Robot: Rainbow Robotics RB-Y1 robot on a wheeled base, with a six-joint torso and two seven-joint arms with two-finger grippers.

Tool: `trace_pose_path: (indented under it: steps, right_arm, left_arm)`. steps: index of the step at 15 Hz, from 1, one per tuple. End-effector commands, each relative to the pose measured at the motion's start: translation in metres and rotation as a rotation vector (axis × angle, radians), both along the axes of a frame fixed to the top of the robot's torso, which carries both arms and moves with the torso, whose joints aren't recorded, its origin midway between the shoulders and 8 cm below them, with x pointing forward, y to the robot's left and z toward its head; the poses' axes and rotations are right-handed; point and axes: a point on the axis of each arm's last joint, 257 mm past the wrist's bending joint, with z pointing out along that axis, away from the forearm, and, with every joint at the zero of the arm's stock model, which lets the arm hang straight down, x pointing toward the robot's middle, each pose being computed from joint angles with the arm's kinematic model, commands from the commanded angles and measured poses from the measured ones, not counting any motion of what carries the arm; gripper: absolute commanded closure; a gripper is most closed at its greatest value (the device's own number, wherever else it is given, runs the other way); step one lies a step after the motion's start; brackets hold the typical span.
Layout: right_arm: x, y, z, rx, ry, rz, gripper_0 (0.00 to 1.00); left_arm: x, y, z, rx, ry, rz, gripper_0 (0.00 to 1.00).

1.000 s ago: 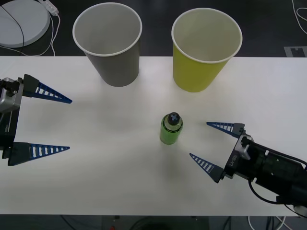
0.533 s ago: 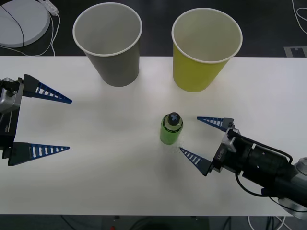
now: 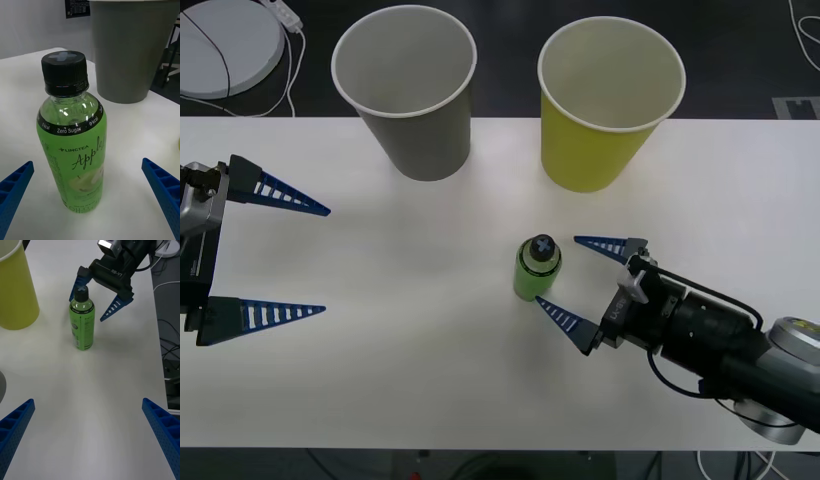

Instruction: Put the can into the green bin and the plastic bottle into the gray bin

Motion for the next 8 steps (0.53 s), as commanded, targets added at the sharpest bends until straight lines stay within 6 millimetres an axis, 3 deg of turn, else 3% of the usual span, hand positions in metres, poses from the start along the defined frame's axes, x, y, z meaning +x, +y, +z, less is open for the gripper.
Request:
trace_pose_path:
  steps: [1,8]
  right_arm:
    - [0.002,0.006,0.002,0.007,0.004,0.005,0.0]
    - [0.008,0.026,0.005,0.016,0.015,0.011,0.0]
  left_arm:
    - [0.0,0.0,0.0,0.0,0.0,0.0,0.0]
    - [0.0,0.0,0.0,0.0,0.0,0.0,0.0]
